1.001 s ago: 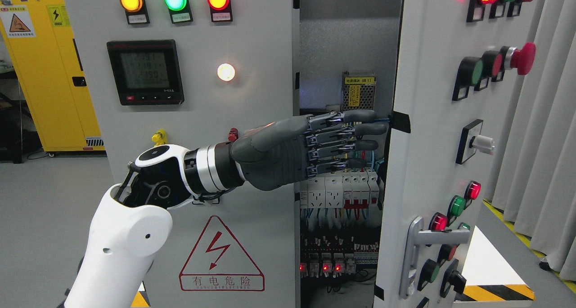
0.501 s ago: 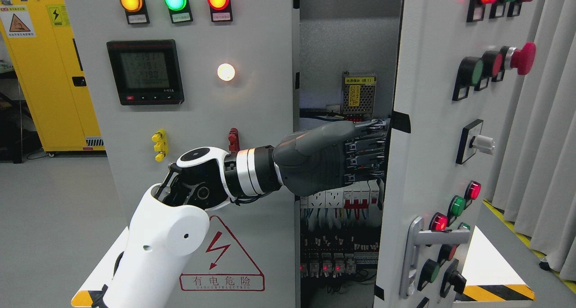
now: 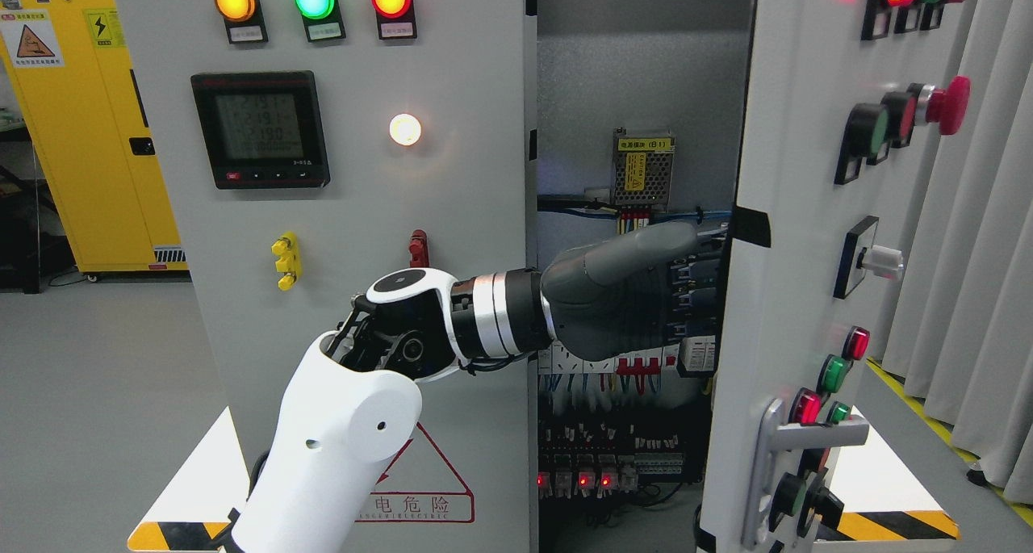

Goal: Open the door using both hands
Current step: 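Push the push-button door away with the left hand, swinging it open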

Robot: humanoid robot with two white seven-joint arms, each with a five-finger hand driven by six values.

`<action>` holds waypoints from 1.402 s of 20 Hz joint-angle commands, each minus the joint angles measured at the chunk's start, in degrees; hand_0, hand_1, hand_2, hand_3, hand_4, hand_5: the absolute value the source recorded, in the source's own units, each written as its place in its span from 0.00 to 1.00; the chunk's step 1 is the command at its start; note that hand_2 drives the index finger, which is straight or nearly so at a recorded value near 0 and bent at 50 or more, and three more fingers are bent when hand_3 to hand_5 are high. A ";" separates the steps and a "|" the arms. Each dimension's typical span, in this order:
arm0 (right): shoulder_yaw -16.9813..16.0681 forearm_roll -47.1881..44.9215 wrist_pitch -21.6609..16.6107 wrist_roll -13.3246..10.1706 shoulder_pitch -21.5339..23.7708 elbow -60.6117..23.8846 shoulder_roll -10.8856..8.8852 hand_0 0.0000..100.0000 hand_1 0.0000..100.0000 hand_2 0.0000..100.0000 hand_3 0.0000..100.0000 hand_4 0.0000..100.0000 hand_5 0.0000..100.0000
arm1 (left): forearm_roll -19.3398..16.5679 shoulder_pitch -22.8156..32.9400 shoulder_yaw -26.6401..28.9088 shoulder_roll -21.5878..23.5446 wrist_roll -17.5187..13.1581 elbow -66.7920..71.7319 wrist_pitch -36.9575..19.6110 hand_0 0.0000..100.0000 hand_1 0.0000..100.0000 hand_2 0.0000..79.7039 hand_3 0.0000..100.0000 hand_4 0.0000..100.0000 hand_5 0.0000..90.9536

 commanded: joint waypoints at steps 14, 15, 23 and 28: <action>1.32 -1.50 0.00 0.01 0.53 -0.05 0.97 0.00 0.50 0.04 0.00 0.00 0.00 | -0.28 -2.94 -4.24 -7.76 1.91 2.64 -0.78 0.12 0.56 0.00 0.00 0.00 0.00; 1.32 -1.58 0.00 0.01 0.53 -0.05 0.97 0.00 0.50 0.04 0.00 0.00 0.00 | -0.19 -3.12 -5.03 -7.76 1.99 2.64 -0.87 0.12 0.56 0.00 0.00 0.00 0.00; 1.32 -1.58 0.00 0.01 0.53 0.04 0.97 0.00 0.50 0.04 0.00 0.00 0.00 | 1.47 -6.72 -10.74 -8.20 3.57 5.54 -5.26 0.12 0.56 0.00 0.00 0.00 0.00; 1.32 -1.58 0.00 0.01 0.53 -0.05 0.97 0.00 0.50 0.04 0.00 0.00 0.00 | 2.88 -7.25 -13.99 -8.29 5.42 5.54 -7.11 0.12 0.56 0.00 0.00 0.00 0.00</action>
